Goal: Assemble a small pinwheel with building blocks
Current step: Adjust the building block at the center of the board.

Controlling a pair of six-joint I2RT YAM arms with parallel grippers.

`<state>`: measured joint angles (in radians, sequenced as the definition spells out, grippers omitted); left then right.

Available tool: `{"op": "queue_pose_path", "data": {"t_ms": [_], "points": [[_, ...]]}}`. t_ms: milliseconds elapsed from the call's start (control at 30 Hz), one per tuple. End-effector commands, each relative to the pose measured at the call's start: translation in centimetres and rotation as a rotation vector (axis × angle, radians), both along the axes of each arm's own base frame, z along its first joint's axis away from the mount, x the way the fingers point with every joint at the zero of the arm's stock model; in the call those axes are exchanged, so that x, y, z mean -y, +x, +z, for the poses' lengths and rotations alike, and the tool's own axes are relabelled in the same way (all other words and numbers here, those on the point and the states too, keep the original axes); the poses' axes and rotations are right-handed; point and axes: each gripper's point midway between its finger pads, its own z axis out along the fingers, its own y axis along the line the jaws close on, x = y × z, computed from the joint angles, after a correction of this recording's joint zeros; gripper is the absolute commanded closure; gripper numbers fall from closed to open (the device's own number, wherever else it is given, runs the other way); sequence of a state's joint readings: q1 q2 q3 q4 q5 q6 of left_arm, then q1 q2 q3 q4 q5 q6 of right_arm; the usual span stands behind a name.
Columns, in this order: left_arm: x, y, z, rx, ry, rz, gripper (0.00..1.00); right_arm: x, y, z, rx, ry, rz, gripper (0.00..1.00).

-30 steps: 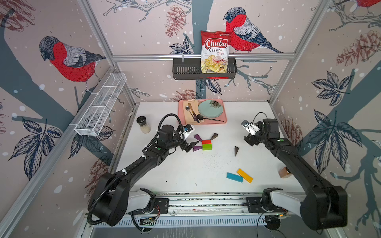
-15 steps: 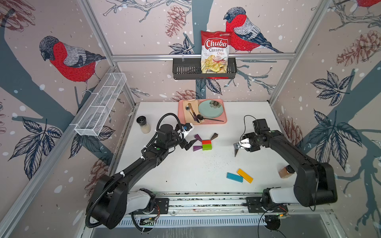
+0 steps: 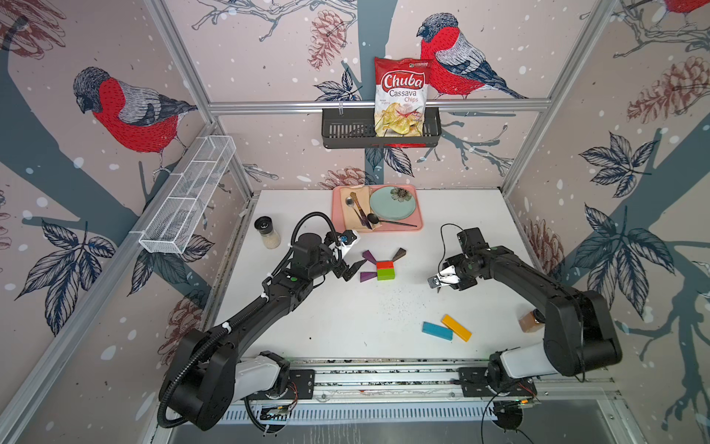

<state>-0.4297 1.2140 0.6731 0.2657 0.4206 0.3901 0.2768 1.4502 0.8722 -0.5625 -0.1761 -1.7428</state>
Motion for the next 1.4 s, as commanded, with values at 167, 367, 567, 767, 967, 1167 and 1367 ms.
{"op": "queue_pose_path", "data": {"t_ms": [167, 367, 567, 767, 967, 1167, 1367], "points": [[0.1, 0.2, 0.2, 0.003, -0.005, 0.001, 0.04, -0.8, 0.4, -0.5, 0.012, 0.006, -0.005, 0.51], [0.0, 0.1, 0.1, -0.002, 0.003, 0.000, 0.04, -1.5, 0.3, -1.4, 0.003, -0.008, 0.009, 0.51], [-0.2, -0.1, 0.0, -0.005, 0.008, 0.005, 0.04, -1.9, 0.5, -1.8, -0.007, -0.009, 0.013, 0.51], [-0.2, -0.1, 0.1, -0.006, 0.010, 0.005, 0.04, -2.7, 1.2, -1.8, -0.008, 0.006, 0.013, 0.51], [-0.3, -0.2, -0.1, -0.009, 0.010, 0.004, 0.04, -3.8, 2.3, -1.9, -0.008, 0.017, 0.018, 0.51], [-0.3, -0.3, -0.1, -0.011, 0.011, 0.001, 0.04, -4.2, 3.4, -1.8, -0.008, 0.018, -0.004, 0.51], [-0.4, 0.0, -0.1, -0.009, 0.014, 0.002, 0.04, -3.7, 3.0, -2.0, -0.032, -0.001, -0.005, 0.55]]}}
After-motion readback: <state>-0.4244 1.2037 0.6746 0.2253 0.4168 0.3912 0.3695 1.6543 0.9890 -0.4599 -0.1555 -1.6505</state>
